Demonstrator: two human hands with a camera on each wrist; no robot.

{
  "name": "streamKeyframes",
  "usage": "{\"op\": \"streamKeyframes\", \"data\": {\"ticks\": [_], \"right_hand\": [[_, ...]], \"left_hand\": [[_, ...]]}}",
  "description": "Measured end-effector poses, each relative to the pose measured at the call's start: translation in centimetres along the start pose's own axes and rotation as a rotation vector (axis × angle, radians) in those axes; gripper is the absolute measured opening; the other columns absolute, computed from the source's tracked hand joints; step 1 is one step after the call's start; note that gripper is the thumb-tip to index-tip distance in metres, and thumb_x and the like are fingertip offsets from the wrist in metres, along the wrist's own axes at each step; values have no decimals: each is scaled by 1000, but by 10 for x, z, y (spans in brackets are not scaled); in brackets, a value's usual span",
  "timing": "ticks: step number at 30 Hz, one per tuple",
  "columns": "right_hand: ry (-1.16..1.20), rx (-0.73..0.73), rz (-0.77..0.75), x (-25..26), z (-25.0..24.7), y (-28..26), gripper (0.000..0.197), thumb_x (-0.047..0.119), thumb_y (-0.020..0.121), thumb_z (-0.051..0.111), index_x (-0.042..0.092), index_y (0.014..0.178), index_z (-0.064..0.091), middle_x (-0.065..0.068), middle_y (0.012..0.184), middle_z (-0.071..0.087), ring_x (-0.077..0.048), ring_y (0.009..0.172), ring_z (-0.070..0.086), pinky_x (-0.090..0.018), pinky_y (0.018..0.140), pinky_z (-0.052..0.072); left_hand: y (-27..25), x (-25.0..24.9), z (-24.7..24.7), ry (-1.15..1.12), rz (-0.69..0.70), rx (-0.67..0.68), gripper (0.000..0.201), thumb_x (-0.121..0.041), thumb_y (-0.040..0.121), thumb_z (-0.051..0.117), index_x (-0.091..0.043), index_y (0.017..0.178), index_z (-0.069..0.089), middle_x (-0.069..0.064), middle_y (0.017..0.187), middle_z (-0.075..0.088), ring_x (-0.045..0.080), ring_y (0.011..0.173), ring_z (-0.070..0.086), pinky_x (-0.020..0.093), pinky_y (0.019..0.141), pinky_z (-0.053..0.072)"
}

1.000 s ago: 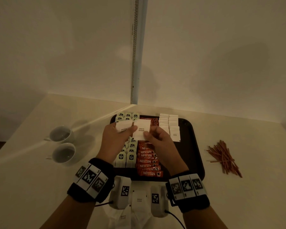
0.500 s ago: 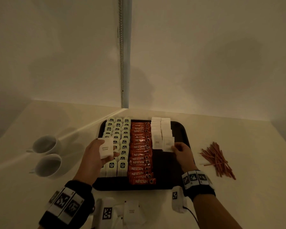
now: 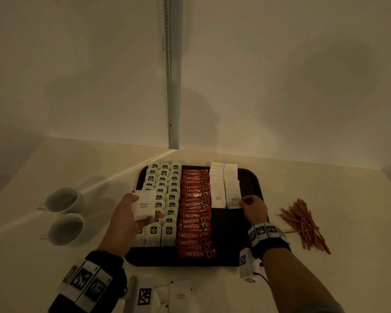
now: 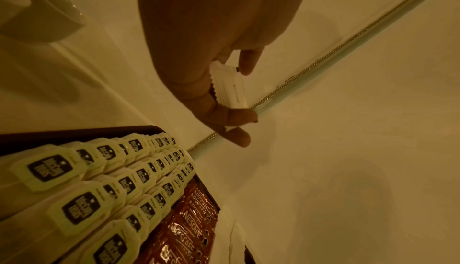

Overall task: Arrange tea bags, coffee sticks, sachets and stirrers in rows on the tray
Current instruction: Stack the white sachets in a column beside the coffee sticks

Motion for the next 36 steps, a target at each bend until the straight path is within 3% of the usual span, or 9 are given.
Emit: {"op": "streamKeyframes", "data": {"ticks": [6, 10, 12, 15, 18, 22, 26, 31, 36], "right_hand": [[12, -16, 22, -2, 0, 0, 22, 14, 86, 64, 1, 103, 60, -16, 109, 62, -29, 103, 56, -27, 80, 38], [135, -14, -55, 32, -7, -18, 27, 23, 89, 62, 5, 107, 57, -10, 104, 60, -27, 102, 57, -26, 77, 43], [274, 132, -186, 77, -1, -48, 19, 28, 92, 57, 12, 103, 58, 0, 98, 60, -20, 95, 58, -21, 69, 43], [403, 504, -396, 148, 16, -115, 21, 39, 91, 53, 23, 101, 62, 5, 98, 65, -13, 91, 62, -22, 72, 49], [414, 625, -522, 179, 23, -159, 16, 29, 92, 55, 20, 103, 63, 7, 91, 64, 3, 77, 59, -12, 66, 47], [555, 594, -452, 175, 30, -172, 15, 17, 91, 57, 11, 104, 63, -7, 93, 67, -10, 79, 63, -21, 72, 54], [765, 627, -313, 166, 37, -178, 17, 8, 90, 56, 5, 107, 60, -3, 91, 70, -9, 80, 66, -20, 73, 54], [778, 574, -290, 162, 35, -180, 18, 12, 89, 59, 7, 106, 60, -10, 99, 69, -22, 92, 66, -34, 83, 55], [765, 546, -272, 155, 33, -177, 16, 16, 89, 61, 8, 102, 62, -12, 98, 68, -23, 86, 65, -39, 84, 55]], "left_hand": [[-3, 4, 10, -15, -47, 15, 20, -8, 96, 34, -3, 103, 52, 19, 101, 58, 37, 68, 64, 23, 44, 52], [-3, 1, 18, 160, 22, 72, 10, 2, 94, 42, 0, 96, 52, 18, 115, 55, 42, 88, 65, 21, 53, 54], [-4, -3, 24, 315, 84, 114, 6, 0, 93, 51, -2, 98, 54, 16, 114, 58, 36, 85, 69, 23, 59, 57], [-6, -14, 31, 595, 249, 140, 12, -4, 87, 64, -7, 100, 63, 15, 101, 68, 19, 68, 70, 20, 59, 54], [-13, -31, 39, 745, 418, 121, 15, -9, 80, 74, -11, 95, 72, 5, 83, 74, 14, 62, 67, 18, 57, 52], [-18, -49, 37, 637, 492, 65, 12, -11, 79, 75, -21, 85, 71, -7, 79, 73, 4, 68, 68, 14, 61, 52], [-20, -50, 37, 545, 477, 65, 12, -9, 78, 75, -15, 88, 72, -9, 74, 73, 2, 69, 69, 12, 61, 51], [-21, -53, 36, 560, 532, 49, 12, -11, 79, 74, -22, 83, 72, -13, 72, 72, 3, 69, 69, 14, 62, 52], [-23, -50, 40, 601, 547, 57, 20, -12, 78, 75, -30, 75, 68, -18, 66, 70, 2, 67, 68, 13, 62, 52]]}}
Point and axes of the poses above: each hand's wrist, its own y-axis towards the middle knuckle, its own z-axis out of the palm, x = y × z, the point moved 9 cm from there along y, towards the middle knuckle
